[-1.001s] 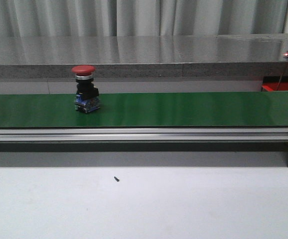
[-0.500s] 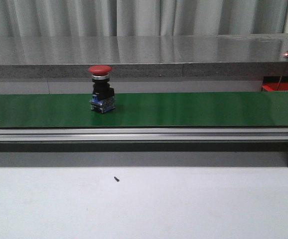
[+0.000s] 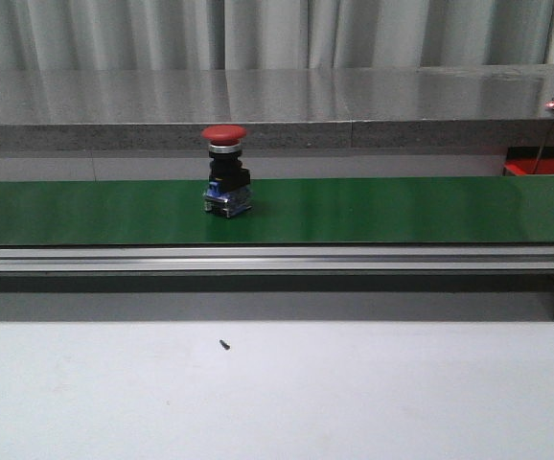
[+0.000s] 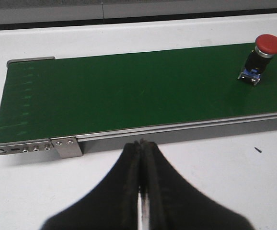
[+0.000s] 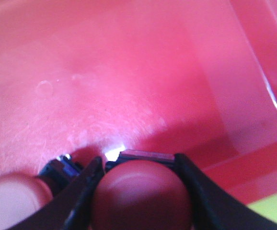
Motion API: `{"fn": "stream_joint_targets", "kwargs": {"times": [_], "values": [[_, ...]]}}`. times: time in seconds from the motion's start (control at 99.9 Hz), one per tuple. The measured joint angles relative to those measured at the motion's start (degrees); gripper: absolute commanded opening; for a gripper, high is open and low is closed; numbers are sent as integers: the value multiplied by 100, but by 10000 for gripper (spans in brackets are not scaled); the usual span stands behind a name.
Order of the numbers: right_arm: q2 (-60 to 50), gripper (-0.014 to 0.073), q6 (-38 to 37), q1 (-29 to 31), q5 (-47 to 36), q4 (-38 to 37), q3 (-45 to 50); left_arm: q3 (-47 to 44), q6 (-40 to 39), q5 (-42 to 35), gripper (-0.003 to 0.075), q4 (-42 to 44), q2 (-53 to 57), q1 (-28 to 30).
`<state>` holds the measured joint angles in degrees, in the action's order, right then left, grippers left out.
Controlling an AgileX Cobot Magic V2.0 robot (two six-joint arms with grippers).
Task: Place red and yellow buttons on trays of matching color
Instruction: 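Carry the red button into the red tray and open the right gripper, then return the right gripper to the belt end and grasp the next red button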
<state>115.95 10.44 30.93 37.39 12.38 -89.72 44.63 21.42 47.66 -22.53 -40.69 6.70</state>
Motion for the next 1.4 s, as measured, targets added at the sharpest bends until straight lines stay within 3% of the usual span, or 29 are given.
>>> {"fn": "stream_joint_targets", "kwargs": {"times": [0.24, 0.48, 0.901, 1.171, 1.401], "values": [[309, 162, 0, 0, -218, 134, 0, 0, 0, 0, -20, 0, 0, 0], [312, 447, -11, 0, -325, 155, 0, 0, 0, 0, -20, 0, 0, 0], [-7, 444, -11, 0, -455, 155, -9, 0, 0, 0, -20, 0, 0, 0], [-1101, 444, 373, -187, -199, 155, 125, 0, 0, 0, -20, 0, 0, 0], [-2377, 444, 555, -701, -184, 155, 1057, 0, 0, 0, -20, 0, 0, 0]]}}
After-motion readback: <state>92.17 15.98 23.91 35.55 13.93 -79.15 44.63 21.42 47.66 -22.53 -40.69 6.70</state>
